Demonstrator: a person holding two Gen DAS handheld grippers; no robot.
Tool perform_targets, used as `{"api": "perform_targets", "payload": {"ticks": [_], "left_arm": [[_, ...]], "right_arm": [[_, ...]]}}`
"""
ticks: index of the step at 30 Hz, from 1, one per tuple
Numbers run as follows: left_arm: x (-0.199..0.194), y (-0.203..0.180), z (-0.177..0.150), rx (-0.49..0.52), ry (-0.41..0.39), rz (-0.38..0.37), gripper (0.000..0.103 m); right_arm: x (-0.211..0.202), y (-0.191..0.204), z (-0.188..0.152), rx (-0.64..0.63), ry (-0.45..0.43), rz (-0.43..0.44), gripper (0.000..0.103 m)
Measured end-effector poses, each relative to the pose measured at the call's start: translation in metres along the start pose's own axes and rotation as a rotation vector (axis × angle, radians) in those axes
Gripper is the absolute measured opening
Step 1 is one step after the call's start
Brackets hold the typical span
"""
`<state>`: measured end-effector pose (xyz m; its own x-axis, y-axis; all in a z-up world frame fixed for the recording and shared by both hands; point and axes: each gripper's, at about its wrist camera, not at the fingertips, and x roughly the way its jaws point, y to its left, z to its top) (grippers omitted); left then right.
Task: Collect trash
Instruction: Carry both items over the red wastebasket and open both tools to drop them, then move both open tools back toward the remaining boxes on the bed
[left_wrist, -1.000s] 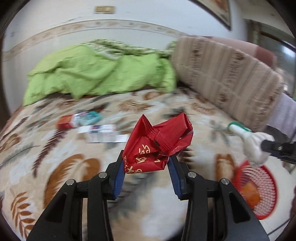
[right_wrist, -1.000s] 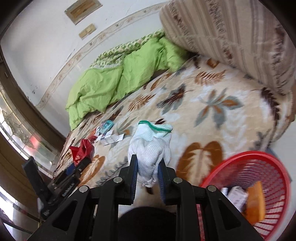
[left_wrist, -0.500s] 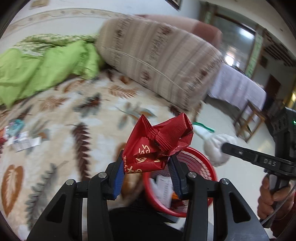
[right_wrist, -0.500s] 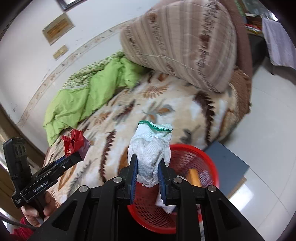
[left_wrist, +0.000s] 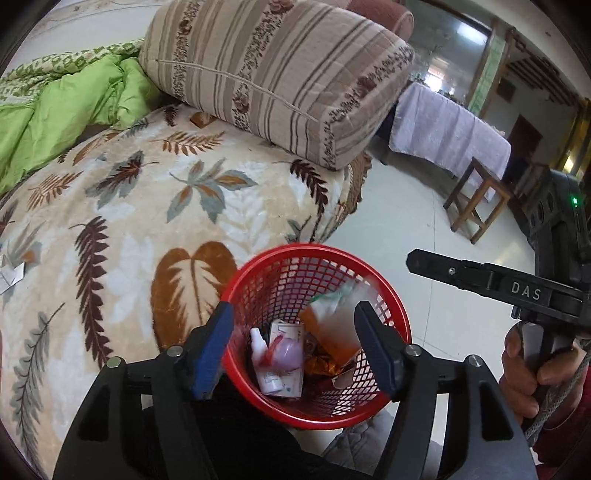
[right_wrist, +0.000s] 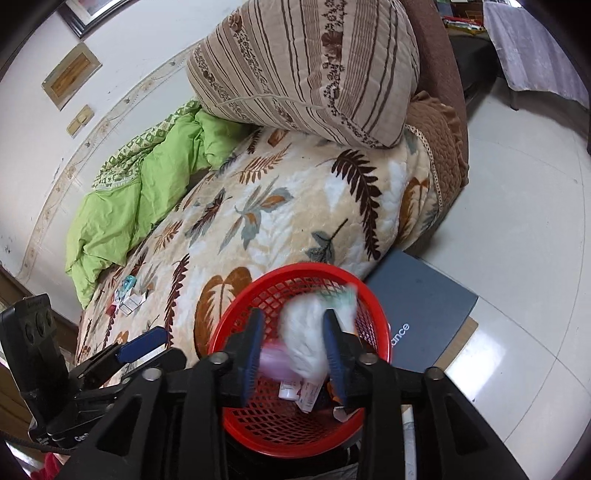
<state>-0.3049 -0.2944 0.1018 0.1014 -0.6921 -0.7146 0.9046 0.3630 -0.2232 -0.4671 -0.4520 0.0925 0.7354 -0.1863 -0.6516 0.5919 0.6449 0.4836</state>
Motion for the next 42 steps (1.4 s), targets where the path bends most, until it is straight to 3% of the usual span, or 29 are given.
{"api": "perform_targets", "payload": {"ticks": [5, 10, 22, 31, 42], "left_arm": [[-0.023, 0.025, 0.002, -0.058, -0.047, 0.040, 0.067], [-0.048, 0.068, -0.005, -0.146, -0.085, 0.152, 0.068], [-0.121, 0.210, -0.064, -0.427, -0.146, 0.471, 0.069], [-0.174, 0.285, -0.101, -0.616, -0.185, 0.595, 0.069], [-0.197, 0.336, -0.109, -0.671, -0.179, 0.661, 0.069]], "right_arm": [[-0.005, 0.011, 0.008, -0.032, -0.031, 0.019, 0.041], [0.009, 0.038, 0.012, -0.091, 0.001, 0.086, 0.042], [0.093, 0.180, -0.001, -0.405, 0.150, 0.271, 0.048], [0.153, 0.294, -0.019, -0.649, 0.221, 0.374, 0.054], [0.249, 0.410, -0.033, -0.932, 0.304, 0.433, 0.069]]}}
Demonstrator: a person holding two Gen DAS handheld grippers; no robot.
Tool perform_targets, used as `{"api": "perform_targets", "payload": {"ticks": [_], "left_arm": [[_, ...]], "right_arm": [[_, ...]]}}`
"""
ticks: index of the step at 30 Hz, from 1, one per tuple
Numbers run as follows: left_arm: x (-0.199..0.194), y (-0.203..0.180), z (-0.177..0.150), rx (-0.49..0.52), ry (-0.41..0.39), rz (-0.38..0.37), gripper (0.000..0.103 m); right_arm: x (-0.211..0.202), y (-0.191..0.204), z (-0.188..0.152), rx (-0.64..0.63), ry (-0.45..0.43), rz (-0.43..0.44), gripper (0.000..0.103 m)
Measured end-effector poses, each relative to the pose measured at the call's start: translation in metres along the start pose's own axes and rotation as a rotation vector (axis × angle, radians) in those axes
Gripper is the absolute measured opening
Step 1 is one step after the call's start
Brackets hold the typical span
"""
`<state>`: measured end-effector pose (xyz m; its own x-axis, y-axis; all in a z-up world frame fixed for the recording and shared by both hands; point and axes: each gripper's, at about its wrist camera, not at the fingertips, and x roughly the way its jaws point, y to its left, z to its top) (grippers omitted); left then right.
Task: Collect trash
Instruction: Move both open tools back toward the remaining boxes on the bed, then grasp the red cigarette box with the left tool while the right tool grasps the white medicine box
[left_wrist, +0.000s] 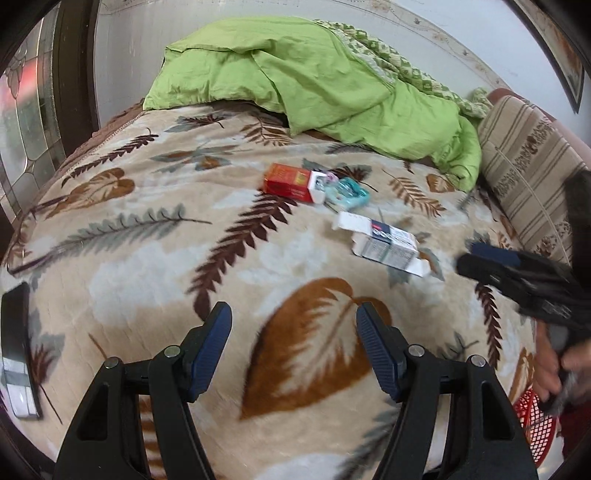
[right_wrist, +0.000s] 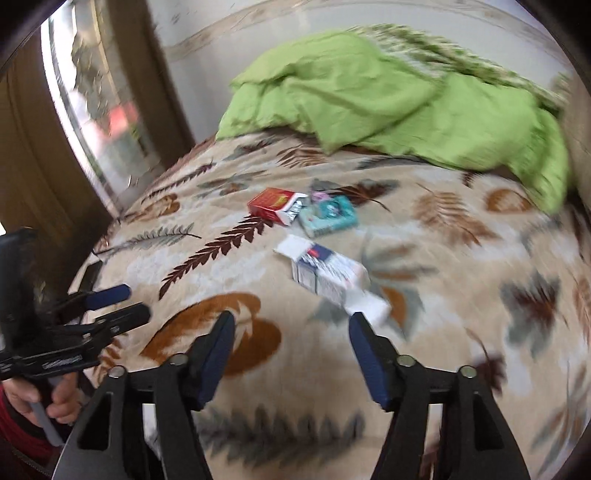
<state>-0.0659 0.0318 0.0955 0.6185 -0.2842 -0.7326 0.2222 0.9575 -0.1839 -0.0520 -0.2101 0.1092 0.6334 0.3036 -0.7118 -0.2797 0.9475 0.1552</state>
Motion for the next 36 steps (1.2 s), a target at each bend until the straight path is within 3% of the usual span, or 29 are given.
{"api": "perform_targets", "payload": {"ticks": [9, 16, 18, 19, 21, 25, 28, 30, 36], "left_arm": [[0.029, 0.030, 0.039, 0.039, 0.017, 0.019, 0.069], [0.078, 0.021, 0.101, 0.111, 0.027, -0.003, 0.072], [0.093, 0.012, 0.118, 0.147, 0.018, 0.000, 0.072], [0.102, 0.007, 0.128, 0.166, 0.004, 0.027, 0.073], [0.116, 0.000, 0.142, 0.185, -0.012, 0.034, 0.077], [0.155, -0.006, 0.174, 0.168, -0.015, 0.021, 0.079], [0.192, -0.004, 0.195, 0.137, 0.032, -0.001, 0.079], [0.217, -0.003, 0.205, 0.145, 0.090, -0.055, 0.079], [0.245, 0.000, 0.184, 0.166, 0.262, -0.173, 0.079]], "right_arm": [[0.099, -0.014, 0.047, -0.178, 0.135, -0.034, 0.069], [0.128, -0.013, 0.047, -0.303, 0.221, -0.046, 0.069], [0.129, -0.010, 0.042, -0.338, 0.230, -0.080, 0.053], [0.128, -0.010, 0.040, -0.342, 0.231, -0.087, 0.051], [0.119, -0.013, 0.038, -0.293, 0.211, -0.095, 0.044], [0.091, -0.023, 0.027, -0.135, 0.149, -0.055, 0.040], [0.066, -0.031, 0.012, 0.022, 0.094, 0.007, 0.040], [0.053, -0.034, 0.002, 0.102, 0.060, 0.047, 0.040], [0.035, -0.038, -0.016, 0.258, 0.009, 0.134, 0.040]]}}
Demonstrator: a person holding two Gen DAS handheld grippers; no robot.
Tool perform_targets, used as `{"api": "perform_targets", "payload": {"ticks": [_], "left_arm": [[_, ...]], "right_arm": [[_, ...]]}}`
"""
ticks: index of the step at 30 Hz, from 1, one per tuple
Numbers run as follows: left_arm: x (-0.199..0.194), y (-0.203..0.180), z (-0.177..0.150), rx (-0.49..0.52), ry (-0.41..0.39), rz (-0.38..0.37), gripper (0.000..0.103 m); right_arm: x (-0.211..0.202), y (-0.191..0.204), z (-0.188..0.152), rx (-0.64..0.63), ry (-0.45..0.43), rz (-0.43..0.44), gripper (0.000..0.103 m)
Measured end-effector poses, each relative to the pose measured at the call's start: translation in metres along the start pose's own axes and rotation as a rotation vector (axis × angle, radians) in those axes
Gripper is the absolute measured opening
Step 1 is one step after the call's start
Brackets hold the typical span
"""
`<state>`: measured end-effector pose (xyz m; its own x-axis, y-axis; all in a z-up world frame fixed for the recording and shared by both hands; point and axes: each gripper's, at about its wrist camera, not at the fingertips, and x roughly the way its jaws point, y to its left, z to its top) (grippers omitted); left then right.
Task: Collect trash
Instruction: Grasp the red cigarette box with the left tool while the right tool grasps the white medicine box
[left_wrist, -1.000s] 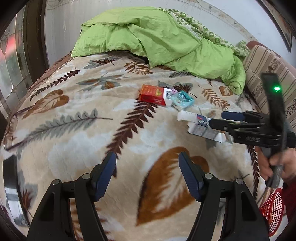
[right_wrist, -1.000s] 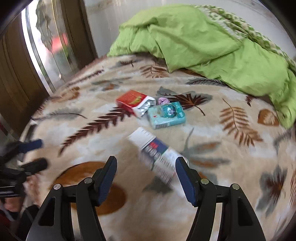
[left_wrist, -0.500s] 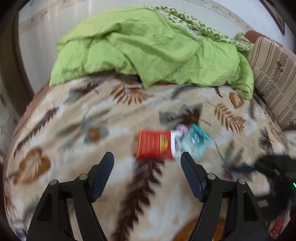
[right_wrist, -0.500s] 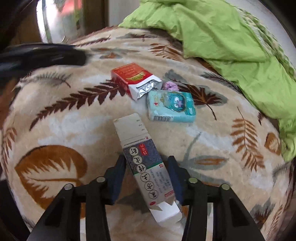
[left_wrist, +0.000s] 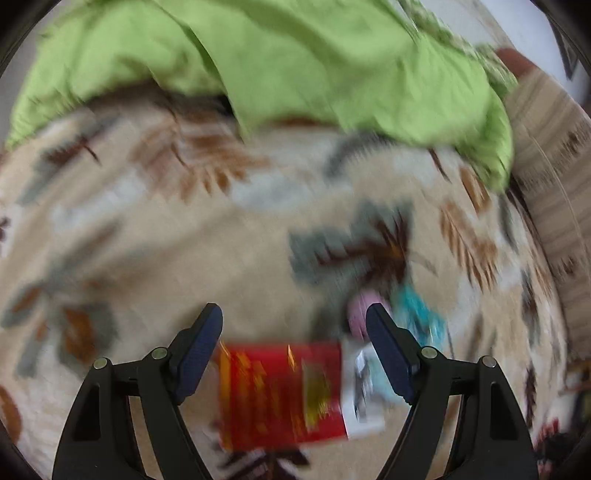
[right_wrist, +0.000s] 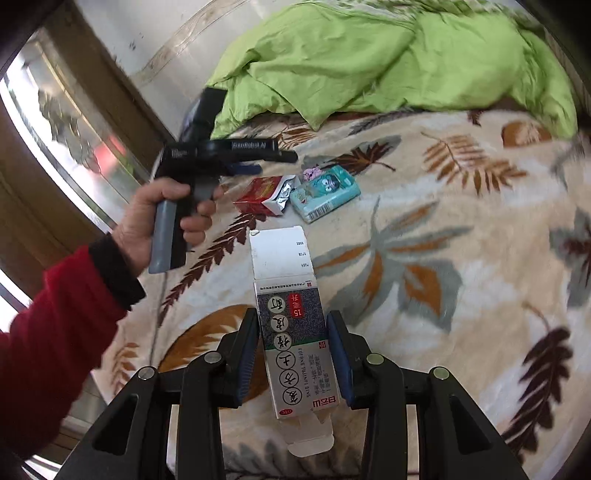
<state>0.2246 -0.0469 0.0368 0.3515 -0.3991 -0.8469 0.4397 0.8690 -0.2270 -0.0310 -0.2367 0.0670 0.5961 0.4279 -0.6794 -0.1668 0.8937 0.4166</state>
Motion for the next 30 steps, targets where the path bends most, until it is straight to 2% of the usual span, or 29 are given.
{"api": "perform_targets", "payload": {"ticks": [3, 8, 12, 14, 16, 18, 23, 26, 28, 30], "left_arm": [[-0.013, -0.008, -0.031, 0.080, 0.009, -0.004, 0.079], [-0.044, -0.019, -0.098, 0.093, 0.077, -0.138, 0.080], [-0.067, -0.037, -0.145, 0.133, 0.065, -0.153, 0.088], [-0.076, -0.051, -0.166, 0.185, 0.074, -0.178, 0.088], [-0.084, -0.068, -0.183, 0.251, 0.057, -0.140, 0.088], [-0.090, -0.080, -0.192, 0.281, 0.001, -0.039, 0.088], [-0.078, -0.081, -0.180, 0.167, -0.030, 0.125, 0.088], [-0.062, -0.084, -0.170, 0.145, -0.047, 0.254, 0.086], [-0.057, -0.084, -0.169, 0.129, -0.041, 0.273, 0.070], [-0.059, -0.088, -0.172, 0.119, -0.067, 0.271, 0.060]], "right_arm": [[-0.004, -0.006, -0.002, 0.031, -0.007, 0.010, 0.040], [-0.013, -0.011, -0.007, 0.052, -0.031, 0.013, 0.040], [-0.020, -0.009, -0.016, 0.058, -0.044, 0.017, 0.040], [-0.022, -0.009, -0.021, 0.072, -0.044, 0.025, 0.040], [-0.025, -0.008, -0.024, 0.075, -0.040, 0.025, 0.040], [-0.028, -0.007, -0.028, 0.071, -0.044, 0.021, 0.040], [-0.035, -0.005, -0.035, 0.077, -0.063, -0.002, 0.040], [-0.039, -0.001, -0.041, 0.072, -0.081, -0.032, 0.040], [-0.043, 0.001, -0.045, 0.081, -0.095, -0.042, 0.040], [-0.046, 0.002, -0.048, 0.090, -0.104, -0.047, 0.040]]}}
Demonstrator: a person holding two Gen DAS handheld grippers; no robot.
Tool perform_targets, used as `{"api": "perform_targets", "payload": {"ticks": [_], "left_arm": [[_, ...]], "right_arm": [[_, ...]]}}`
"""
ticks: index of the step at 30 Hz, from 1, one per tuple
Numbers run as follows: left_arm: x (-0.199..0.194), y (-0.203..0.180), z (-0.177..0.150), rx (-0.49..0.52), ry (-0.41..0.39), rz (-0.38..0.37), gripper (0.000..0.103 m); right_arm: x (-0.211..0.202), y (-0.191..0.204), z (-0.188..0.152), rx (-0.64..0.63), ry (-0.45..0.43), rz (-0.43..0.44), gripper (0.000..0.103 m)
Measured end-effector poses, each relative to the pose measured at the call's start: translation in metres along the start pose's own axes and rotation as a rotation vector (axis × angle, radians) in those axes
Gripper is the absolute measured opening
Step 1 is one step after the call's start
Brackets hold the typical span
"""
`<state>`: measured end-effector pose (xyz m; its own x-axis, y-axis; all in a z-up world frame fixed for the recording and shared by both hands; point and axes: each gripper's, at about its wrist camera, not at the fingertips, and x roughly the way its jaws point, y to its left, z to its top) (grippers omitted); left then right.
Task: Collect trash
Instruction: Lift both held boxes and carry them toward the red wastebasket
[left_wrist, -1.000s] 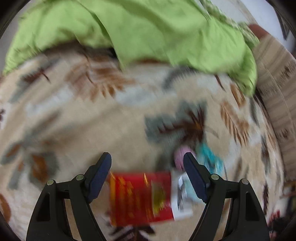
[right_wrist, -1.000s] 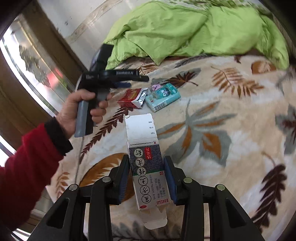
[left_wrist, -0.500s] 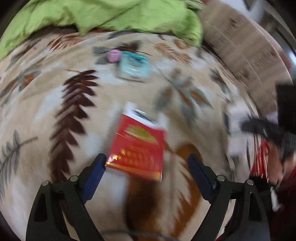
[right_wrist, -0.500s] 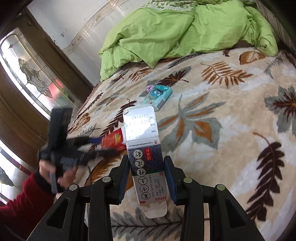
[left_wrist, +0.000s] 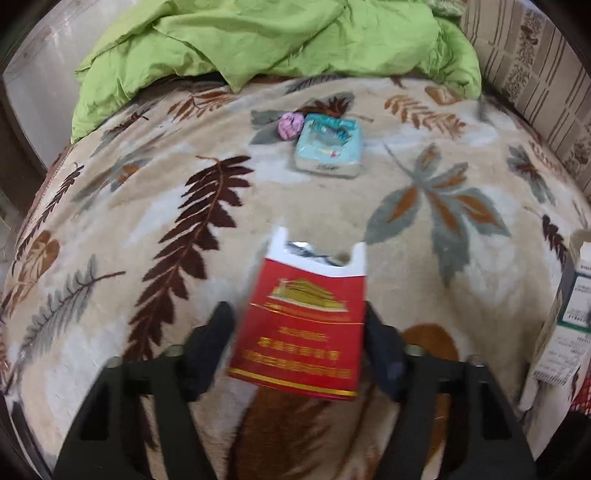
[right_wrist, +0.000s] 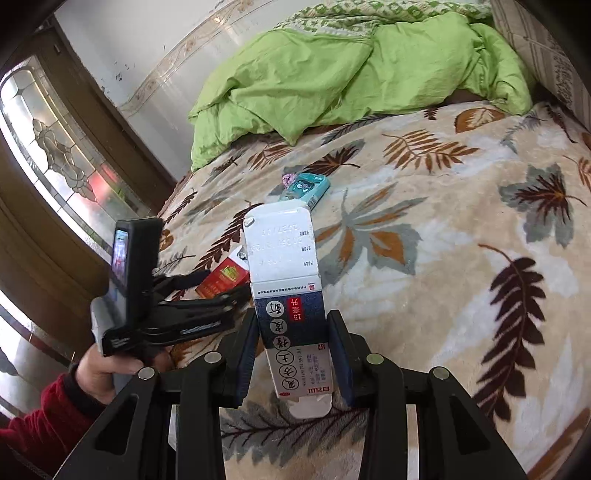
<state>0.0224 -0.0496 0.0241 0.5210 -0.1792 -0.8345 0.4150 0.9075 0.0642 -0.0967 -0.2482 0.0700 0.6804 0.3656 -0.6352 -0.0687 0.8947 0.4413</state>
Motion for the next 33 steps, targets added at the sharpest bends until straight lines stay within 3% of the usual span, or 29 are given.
{"api": "perform_targets", "payload": {"ticks": [4, 12, 19, 33], "left_arm": [[-0.012, -0.009, -0.011, -0.054, -0.044, 0.030, 0.057], [-0.075, -0.033, -0.050, -0.126, -0.190, 0.112, 0.057], [-0.116, -0.061, -0.077, -0.103, -0.270, 0.178, 0.057], [-0.146, -0.084, -0.090, -0.059, -0.298, 0.161, 0.057]], "right_arm": [[-0.012, 0.000, -0.006, 0.013, -0.033, -0.009, 0.039], [-0.038, 0.009, -0.019, 0.017, -0.091, -0.003, 0.039], [-0.064, 0.014, -0.039, 0.016, -0.112, -0.002, 0.039], [-0.102, 0.023, -0.058, 0.023, -0.137, -0.002, 0.039]]}}
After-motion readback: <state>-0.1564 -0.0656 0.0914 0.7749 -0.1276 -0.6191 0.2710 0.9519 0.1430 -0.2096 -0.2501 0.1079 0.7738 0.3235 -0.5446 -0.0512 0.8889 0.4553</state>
